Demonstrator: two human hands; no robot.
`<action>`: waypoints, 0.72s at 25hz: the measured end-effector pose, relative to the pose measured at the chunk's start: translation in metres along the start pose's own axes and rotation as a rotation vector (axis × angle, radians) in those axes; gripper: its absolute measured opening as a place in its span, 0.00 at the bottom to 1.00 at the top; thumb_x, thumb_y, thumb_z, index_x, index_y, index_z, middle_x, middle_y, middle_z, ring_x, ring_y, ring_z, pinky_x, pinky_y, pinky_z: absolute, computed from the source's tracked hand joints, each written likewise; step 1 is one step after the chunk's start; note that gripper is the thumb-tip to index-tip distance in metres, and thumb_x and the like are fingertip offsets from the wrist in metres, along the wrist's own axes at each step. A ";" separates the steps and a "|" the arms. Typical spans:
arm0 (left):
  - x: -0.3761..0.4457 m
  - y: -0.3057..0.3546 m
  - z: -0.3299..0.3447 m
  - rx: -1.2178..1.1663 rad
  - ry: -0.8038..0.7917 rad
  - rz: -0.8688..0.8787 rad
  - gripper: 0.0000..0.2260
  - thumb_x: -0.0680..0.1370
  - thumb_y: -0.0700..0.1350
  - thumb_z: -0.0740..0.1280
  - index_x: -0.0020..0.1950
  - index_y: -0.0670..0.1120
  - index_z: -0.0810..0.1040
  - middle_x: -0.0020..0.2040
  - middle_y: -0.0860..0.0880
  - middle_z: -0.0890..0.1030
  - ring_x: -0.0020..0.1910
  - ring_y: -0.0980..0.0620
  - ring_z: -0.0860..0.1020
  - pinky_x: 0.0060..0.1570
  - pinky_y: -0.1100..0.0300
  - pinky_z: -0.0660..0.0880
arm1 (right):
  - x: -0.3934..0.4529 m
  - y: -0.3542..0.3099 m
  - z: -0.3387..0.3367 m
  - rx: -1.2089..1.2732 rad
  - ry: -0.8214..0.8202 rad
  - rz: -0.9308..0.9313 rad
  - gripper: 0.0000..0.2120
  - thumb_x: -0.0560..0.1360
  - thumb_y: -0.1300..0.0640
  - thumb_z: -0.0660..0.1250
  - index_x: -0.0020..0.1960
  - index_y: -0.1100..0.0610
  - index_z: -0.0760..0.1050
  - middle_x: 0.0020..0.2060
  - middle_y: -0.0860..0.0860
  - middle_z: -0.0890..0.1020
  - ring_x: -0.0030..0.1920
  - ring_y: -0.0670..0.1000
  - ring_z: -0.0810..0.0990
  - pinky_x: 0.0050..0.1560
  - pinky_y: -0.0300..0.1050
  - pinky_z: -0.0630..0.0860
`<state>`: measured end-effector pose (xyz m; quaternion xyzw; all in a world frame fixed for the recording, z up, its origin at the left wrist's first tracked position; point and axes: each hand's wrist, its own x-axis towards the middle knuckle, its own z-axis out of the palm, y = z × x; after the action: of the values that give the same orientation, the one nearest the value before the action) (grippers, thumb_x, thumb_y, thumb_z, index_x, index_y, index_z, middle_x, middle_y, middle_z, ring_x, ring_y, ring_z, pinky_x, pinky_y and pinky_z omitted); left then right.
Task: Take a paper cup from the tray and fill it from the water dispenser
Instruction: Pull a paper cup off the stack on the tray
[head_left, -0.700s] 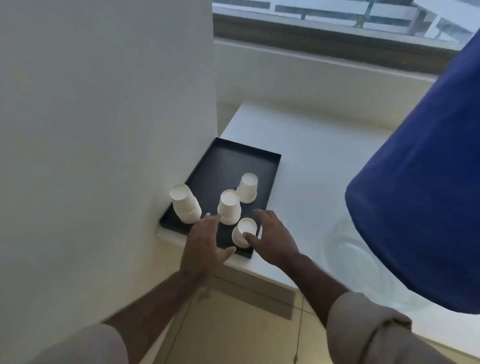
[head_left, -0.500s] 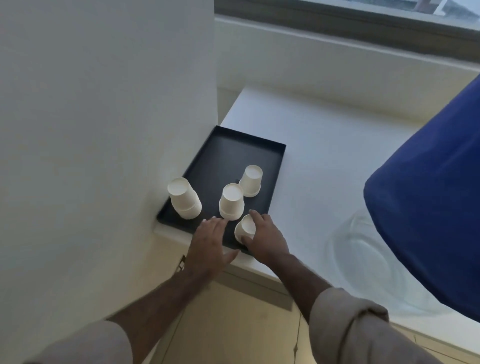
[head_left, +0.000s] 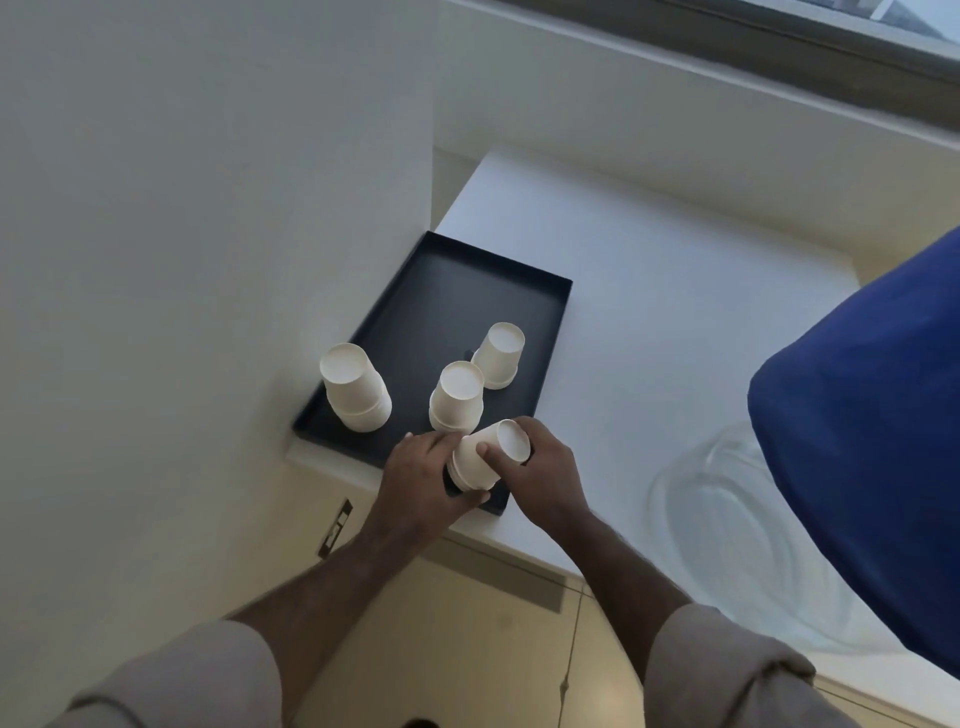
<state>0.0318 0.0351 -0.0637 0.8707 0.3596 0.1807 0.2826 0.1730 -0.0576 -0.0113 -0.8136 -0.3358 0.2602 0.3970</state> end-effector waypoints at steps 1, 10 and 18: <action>0.001 0.000 0.002 0.001 0.012 0.004 0.32 0.62 0.59 0.80 0.62 0.47 0.80 0.57 0.49 0.85 0.57 0.46 0.81 0.68 0.42 0.71 | 0.000 0.000 0.000 -0.007 0.001 0.000 0.16 0.68 0.41 0.73 0.52 0.46 0.75 0.44 0.40 0.81 0.46 0.41 0.78 0.42 0.36 0.73; 0.002 -0.002 0.006 -0.013 0.005 -0.054 0.32 0.60 0.59 0.80 0.60 0.49 0.82 0.54 0.49 0.85 0.54 0.45 0.82 0.64 0.39 0.73 | -0.006 -0.005 0.000 -0.067 0.054 -0.061 0.17 0.68 0.40 0.72 0.51 0.46 0.73 0.43 0.41 0.80 0.44 0.42 0.77 0.40 0.37 0.74; 0.002 -0.001 0.012 0.037 -0.027 -0.171 0.28 0.62 0.58 0.79 0.58 0.48 0.83 0.52 0.46 0.83 0.58 0.43 0.79 0.70 0.41 0.68 | -0.012 -0.018 -0.018 -0.085 0.181 -0.108 0.19 0.69 0.40 0.71 0.55 0.47 0.72 0.45 0.42 0.79 0.45 0.46 0.78 0.40 0.37 0.73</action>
<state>0.0382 0.0328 -0.0733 0.8442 0.4321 0.1374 0.2858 0.1721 -0.0665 0.0157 -0.8305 -0.3529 0.1493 0.4042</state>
